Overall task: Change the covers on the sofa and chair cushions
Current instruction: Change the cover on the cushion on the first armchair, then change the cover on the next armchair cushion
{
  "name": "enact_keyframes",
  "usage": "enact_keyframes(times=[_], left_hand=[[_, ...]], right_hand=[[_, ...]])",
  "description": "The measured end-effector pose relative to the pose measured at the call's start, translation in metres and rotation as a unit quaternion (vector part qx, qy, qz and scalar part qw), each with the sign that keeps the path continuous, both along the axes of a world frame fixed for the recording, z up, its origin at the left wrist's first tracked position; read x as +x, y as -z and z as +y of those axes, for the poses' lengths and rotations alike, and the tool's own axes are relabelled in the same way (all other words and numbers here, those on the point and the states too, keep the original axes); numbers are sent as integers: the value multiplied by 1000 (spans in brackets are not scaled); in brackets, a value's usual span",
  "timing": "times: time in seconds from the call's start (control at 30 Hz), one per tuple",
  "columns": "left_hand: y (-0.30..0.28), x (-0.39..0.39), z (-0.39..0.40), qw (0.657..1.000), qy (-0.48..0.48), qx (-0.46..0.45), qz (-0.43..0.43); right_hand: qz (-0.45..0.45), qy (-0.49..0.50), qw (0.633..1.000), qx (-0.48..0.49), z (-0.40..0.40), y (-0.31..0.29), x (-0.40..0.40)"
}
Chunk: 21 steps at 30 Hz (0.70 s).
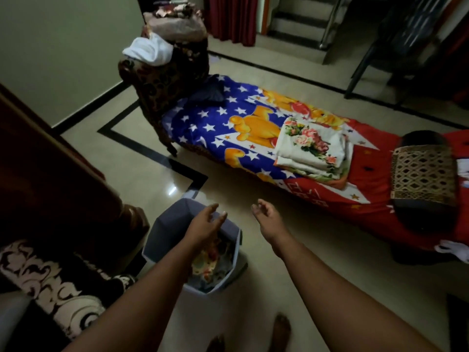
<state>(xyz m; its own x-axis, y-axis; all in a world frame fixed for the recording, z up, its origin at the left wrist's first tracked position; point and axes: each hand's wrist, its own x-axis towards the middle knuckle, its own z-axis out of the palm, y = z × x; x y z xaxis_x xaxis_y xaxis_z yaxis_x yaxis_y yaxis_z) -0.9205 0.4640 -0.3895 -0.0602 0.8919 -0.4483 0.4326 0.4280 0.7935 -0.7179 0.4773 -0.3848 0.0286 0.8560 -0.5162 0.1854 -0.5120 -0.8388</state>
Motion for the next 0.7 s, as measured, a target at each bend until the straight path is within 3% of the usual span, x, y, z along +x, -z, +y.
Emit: enact_keyframes(times=[0.4,0.7], left_hand=[[-55,194,109,997,55,58,-24],[-32,250,240,992,123,26,-16]], right_hand=[[41,81,994,61,92,-28,196],[9,130,991,42,201,6,274]])
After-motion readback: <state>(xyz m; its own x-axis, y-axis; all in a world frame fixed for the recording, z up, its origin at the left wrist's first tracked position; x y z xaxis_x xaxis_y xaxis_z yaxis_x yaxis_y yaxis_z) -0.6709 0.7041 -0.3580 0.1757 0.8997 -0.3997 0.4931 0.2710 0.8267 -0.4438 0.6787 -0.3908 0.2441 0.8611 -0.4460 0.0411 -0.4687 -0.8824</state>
